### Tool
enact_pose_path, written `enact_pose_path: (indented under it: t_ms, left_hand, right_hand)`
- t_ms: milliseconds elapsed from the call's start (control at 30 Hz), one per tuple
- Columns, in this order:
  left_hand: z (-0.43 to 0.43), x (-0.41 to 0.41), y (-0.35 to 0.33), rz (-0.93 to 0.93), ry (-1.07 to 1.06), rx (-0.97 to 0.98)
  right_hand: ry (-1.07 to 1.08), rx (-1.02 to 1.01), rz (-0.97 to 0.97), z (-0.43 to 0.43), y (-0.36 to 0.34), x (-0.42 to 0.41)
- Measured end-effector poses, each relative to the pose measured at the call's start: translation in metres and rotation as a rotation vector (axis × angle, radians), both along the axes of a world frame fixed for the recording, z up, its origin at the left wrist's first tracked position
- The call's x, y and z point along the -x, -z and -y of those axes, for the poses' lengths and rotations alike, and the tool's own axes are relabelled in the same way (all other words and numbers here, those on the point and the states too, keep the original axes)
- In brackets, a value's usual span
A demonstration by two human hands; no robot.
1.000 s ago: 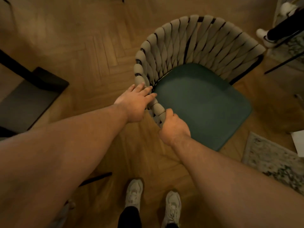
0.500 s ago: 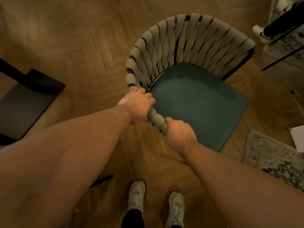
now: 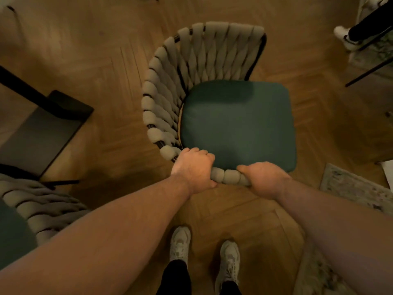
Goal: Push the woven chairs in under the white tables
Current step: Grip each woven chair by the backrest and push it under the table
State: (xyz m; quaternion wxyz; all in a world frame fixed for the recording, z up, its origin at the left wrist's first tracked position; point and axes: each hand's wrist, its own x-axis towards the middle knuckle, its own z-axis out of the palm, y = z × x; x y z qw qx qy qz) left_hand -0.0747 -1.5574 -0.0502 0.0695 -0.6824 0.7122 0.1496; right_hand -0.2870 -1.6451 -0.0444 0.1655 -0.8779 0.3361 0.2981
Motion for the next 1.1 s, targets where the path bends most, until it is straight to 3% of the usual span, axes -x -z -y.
enact_pose_path:
  t_ms: [133, 233, 367, 467, 567, 767, 1000, 1100]
  left_hand:
    - [0.004, 0.017, 0.007, -0.124, -0.005, -0.02]
    - [0.011, -0.003, -0.003, -0.197, 0.065, -0.161]
    - [0.031, -0.062, -0.024, 0.091, 0.227, -0.351]
    - [0.047, -0.117, -0.038, 0.301, 0.215, -0.44]
    - [0.049, -0.146, -0.034, 0.432, 0.259, -0.372]
    - [0.035, -0.143, -0.022, 0.337, 0.194, -0.183]
    - [0.003, -0.076, -0.018, 0.217, 0.154, -0.073]
    - [-0.005, -0.036, -0.011, 0.151, 0.096, -0.048]
  right_hand:
    - [0.006, 0.101, -0.081, 0.019, -0.003, 0.021]
    - [0.074, 0.11, -0.135, 0.018, -0.006, 0.011]
    - [0.158, 0.09, -0.145, 0.004, -0.008, -0.014]
    - [0.156, 0.09, 0.068, -0.028, 0.001, -0.044]
    - [0.144, 0.199, 0.242, -0.049, 0.011, -0.062]
    - [0.032, 0.171, 0.28, -0.031, 0.011, -0.047]
    - [-0.232, 0.209, 0.0, 0.023, -0.006, 0.01]
    - [-0.221, 0.246, -0.099, 0.049, -0.015, 0.027]
